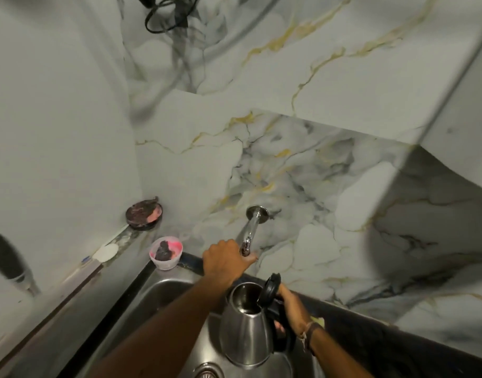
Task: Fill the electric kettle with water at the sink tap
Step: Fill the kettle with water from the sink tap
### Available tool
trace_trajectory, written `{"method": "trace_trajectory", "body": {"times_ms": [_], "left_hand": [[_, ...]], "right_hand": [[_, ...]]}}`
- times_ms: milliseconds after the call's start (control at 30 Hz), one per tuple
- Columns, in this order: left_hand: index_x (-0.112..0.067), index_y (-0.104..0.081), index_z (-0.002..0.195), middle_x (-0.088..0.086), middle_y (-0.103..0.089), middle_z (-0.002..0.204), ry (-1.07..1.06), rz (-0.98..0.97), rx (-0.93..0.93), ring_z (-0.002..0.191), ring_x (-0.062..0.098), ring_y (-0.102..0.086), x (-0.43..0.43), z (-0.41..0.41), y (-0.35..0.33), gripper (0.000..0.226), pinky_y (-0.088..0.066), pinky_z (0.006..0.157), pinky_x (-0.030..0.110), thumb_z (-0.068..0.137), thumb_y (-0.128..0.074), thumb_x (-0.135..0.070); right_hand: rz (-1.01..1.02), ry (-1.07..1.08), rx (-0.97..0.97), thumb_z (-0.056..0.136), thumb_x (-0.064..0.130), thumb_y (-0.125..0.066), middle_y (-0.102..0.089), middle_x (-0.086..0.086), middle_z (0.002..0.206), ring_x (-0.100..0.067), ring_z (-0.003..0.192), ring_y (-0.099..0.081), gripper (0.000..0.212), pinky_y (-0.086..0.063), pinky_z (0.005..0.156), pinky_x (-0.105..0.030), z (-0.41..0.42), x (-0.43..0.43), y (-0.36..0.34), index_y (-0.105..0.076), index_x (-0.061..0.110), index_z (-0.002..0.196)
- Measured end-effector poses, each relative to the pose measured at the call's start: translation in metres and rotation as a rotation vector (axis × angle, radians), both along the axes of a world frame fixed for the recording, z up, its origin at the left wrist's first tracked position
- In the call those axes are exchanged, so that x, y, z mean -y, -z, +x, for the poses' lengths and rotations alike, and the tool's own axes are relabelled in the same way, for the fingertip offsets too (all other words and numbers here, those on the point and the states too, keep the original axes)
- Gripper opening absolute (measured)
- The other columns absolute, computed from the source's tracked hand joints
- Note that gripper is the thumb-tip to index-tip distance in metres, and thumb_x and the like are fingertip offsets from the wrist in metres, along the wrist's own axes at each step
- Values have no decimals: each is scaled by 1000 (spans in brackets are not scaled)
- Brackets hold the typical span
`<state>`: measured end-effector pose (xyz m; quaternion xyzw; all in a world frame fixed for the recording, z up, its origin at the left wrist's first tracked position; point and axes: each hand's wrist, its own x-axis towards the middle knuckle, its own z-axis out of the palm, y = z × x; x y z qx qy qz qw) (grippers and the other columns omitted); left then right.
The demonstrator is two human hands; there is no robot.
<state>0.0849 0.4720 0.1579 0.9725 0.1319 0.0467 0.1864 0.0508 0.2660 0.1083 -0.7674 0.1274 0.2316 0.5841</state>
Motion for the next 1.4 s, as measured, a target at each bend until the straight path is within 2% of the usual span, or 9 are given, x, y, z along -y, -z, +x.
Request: {"method": "trace_trajectory", "body": {"times_ms": [100,200,400,533,667,933,1100,1233,1400], "left_hand": [[-26,-53,69,-8,-49,62,129,12,9,69,23,-58,-10,9,6,52,-41,67,35,91,-58,-73],[-27,-51,67,-5,-60,65,358,-95,-89,63,20,-60,-31,23,11,51,-43,60,37,93,-51,-71],[-39,-54,78,-8,-67,78,631,-216,-229,70,11,-62,-54,38,9,49,-42,64,35,86,-40,-85],[-35,-55,82,-7,-71,82,578,-161,-168,72,10,-63,-56,39,10,57,-40,65,33,81,-45,-91],[-39,-67,91,-12,-76,80,465,-360,-123,77,7,-71,-56,38,11,55,-51,72,35,68,-69,-89],[-24,-84,84,-18,-72,55,475,-578,-239,48,-6,-66,-59,38,2,33,-54,69,30,87,-92,-55],[-24,-85,84,-18,-69,50,399,-562,-316,59,9,-68,-55,40,-2,33,-57,76,36,85,-94,-56],[-23,-85,83,-7,-84,77,368,-532,-358,81,19,-80,-52,45,-4,35,-63,82,42,82,-96,-57],[-23,-85,84,2,-87,90,351,-545,-377,76,18,-76,-52,47,-1,35,-68,84,46,82,-96,-56]], "right_hand": [[-22,-45,11,108,59,-46,-72,-20,85,-30,71,-61,71,-45,59,-32,6,-3,2,-84,-1,107],[-40,-61,16,110,54,-45,-70,-12,72,-20,59,-59,65,-44,54,-28,12,-11,0,-84,4,101],[-31,-127,20,86,77,-43,-68,-18,80,-22,62,-58,96,-46,55,-29,32,-15,8,-77,-9,113],[-24,-140,21,78,85,-46,-69,-23,90,-35,80,-58,100,-46,62,-34,42,-17,15,-80,-3,111],[-20,-145,28,74,90,-50,-67,-23,84,-33,72,-58,93,-47,60,-34,46,-17,20,-82,4,91],[-34,-139,40,77,88,-48,-72,-39,94,-38,85,-60,100,-50,72,-41,43,-23,17,-79,0,114],[-59,-151,57,72,90,-46,-68,-22,84,-28,65,-58,107,-47,59,-32,37,-26,12,-78,-4,114],[-52,-177,73,87,77,-39,-68,-21,83,-22,61,-57,92,-47,58,-31,34,-26,11,-80,-1,113],[-23,-147,79,89,73,-39,-73,-24,85,-29,68,-60,78,-46,60,-33,29,-32,10,-84,10,100]]}}
